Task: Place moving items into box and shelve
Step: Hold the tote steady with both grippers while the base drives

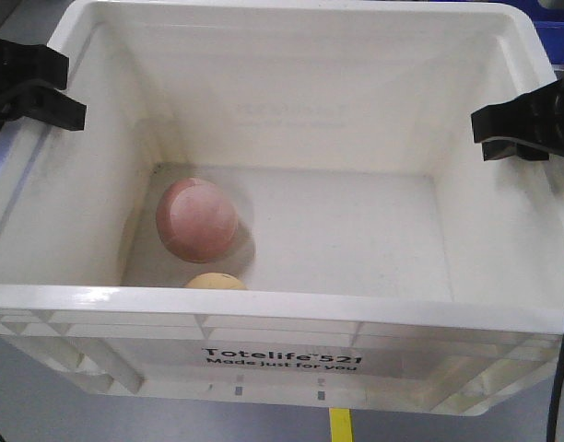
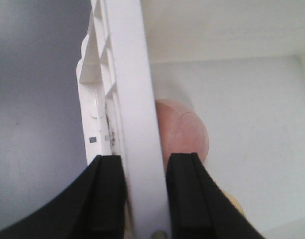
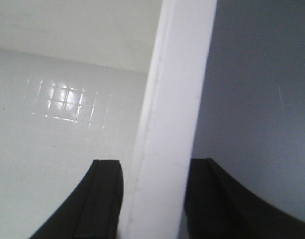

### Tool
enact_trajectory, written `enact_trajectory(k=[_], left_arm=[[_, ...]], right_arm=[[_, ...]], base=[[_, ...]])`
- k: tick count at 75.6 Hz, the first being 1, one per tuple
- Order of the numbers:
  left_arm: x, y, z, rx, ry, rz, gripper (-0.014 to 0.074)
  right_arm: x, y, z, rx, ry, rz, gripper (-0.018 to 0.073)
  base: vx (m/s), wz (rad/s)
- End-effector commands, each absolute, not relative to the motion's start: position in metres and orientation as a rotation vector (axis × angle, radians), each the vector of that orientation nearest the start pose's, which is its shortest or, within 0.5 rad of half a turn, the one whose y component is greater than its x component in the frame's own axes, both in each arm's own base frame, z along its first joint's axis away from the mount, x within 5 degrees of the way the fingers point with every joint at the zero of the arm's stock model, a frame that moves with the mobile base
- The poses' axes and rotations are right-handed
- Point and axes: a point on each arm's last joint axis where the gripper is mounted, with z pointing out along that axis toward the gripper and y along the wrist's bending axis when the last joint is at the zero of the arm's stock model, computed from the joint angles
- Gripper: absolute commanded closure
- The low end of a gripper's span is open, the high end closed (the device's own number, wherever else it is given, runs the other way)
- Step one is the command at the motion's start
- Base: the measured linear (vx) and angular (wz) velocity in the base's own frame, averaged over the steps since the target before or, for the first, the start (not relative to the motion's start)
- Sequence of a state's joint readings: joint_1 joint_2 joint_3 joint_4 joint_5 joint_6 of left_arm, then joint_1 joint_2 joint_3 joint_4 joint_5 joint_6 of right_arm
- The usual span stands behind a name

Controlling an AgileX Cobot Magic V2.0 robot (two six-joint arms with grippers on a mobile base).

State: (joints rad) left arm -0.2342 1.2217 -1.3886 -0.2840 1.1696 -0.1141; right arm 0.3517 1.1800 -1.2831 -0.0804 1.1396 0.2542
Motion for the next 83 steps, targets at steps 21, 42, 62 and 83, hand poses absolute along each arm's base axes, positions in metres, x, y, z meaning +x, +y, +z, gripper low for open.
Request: enact_trajectory(k=[21, 42, 62, 83], left_arm=[[0.2091, -0.0818, 0.4505, 0.119, 2.294, -0.652, 0.0599], [0.2091, -0.0819, 0.4505, 0.119, 2.294, -0.654, 0.0599], [0.2091, -0.0819, 0.4505, 0.119, 2.294, -0.654, 0.0599], [0.2091, -0.0819, 0.4505, 0.119, 2.294, -0.654, 0.0599]], right_arm=[[0.2111, 0.0655, 0.4184, -0.114, 2.356, 0.137, 0.0565], [0.211, 0.0654, 0.4183, -0.114, 2.357, 0.137, 0.0565], [0.2111, 0.0655, 0.4184, -0.114, 2.356, 0.137, 0.0565], [0.211, 0.0655, 0.4183, -0.114, 2.357, 0.138, 0.0565]], base=[[0.42, 0.07], [0.47, 0.06], [0.49, 0.06], [0.51, 0.04]])
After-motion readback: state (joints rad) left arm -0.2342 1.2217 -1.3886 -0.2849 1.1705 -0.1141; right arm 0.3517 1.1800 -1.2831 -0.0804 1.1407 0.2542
